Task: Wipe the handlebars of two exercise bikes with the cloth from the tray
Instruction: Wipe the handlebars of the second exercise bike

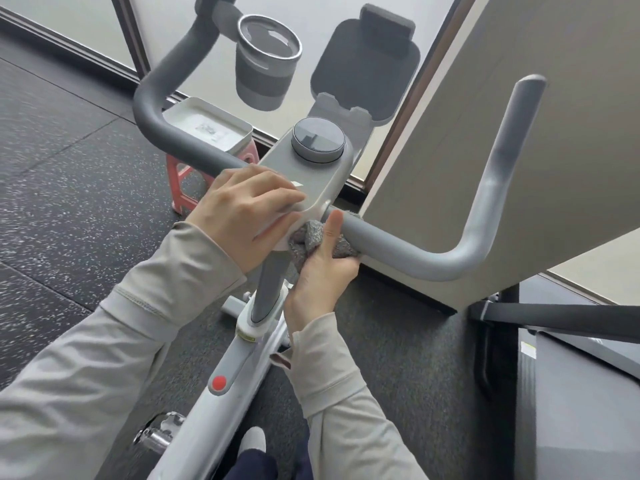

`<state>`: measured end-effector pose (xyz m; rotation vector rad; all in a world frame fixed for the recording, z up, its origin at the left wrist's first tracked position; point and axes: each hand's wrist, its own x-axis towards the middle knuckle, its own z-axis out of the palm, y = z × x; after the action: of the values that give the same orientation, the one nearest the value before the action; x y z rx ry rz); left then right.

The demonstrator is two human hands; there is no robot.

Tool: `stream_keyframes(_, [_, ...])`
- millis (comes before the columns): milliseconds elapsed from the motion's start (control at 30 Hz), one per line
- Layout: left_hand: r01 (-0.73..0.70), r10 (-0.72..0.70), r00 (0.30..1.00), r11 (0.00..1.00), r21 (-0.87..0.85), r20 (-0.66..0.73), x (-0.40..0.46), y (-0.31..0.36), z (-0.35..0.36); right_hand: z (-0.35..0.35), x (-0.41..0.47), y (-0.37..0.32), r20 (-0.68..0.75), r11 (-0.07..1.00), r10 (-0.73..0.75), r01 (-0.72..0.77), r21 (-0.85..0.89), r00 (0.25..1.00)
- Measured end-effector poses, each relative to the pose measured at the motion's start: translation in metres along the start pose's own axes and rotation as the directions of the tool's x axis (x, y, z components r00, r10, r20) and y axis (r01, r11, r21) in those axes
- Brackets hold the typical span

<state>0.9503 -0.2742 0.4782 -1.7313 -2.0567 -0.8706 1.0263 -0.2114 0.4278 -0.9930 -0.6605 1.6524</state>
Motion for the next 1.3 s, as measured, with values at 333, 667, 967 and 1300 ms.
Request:
stream_keyframes(333, [-0.058,0.058,0.998,0.996,-0.067,0.001,0.015,0.014,0.015,-0.054,0.015,-0.033,0.031,0.998,-0.063,0.064,-0.016,0.998])
stream_keyframes(667, [-0.041,0.046,0.998,0.991,-0.129,0.041,0.022,0.026,0.03,-0.121,0.043,-0.105,0.099,0.767,-0.36,0.355,-0.535,0.928])
stream_keyframes(967, [0.009,0.0,0.998,0.99,-0.138,0.066,0.025,0.027,0.03,-0.113,0.072,-0.159,0.578,0.037,-0.386,0.638,-0.769,0.719])
stream_keyframes(1300, [0.024,-0.012,0.997,0.988,-0.15,0.08,0.023,0.026,0.029,-0.087,0.036,-0.141,0.762,-0.37,-0.186,0.674,-0.639,0.62])
